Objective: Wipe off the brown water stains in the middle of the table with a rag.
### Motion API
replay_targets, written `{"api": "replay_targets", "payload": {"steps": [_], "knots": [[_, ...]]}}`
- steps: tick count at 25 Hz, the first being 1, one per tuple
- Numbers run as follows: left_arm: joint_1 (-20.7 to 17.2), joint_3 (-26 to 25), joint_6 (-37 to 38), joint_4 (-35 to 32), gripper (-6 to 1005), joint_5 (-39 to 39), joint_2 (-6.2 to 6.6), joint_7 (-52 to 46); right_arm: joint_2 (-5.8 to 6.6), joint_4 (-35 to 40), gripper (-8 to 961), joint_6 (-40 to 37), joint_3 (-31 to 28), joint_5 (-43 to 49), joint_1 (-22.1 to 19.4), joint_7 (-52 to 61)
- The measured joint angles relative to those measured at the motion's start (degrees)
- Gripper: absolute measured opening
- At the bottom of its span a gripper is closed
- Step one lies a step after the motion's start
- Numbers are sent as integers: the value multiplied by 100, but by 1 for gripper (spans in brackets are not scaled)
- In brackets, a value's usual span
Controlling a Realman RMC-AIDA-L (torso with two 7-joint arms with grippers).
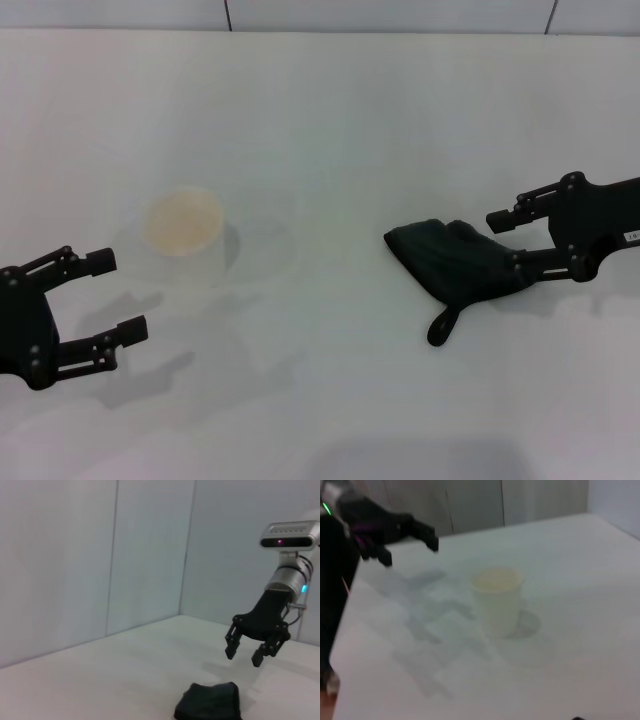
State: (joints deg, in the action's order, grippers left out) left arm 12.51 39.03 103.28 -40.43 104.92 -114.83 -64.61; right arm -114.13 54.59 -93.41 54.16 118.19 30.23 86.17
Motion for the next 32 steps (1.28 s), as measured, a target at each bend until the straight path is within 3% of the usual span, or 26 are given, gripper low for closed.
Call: {"api": "replay_targets", "payload": {"steps": [9,18,32], "knots": [[90,-4,91,0,875,193,56,-3,12,-415,485,-140,-129,-175,23,-384],[109,-2,111,0,875,263,93,-60,142,-672,484,-522,-478,-498,-27,-628],[85,-1,191,9,875,273,163,-145,138,-714,484,-720,-647,-536,-58,-839]]}}
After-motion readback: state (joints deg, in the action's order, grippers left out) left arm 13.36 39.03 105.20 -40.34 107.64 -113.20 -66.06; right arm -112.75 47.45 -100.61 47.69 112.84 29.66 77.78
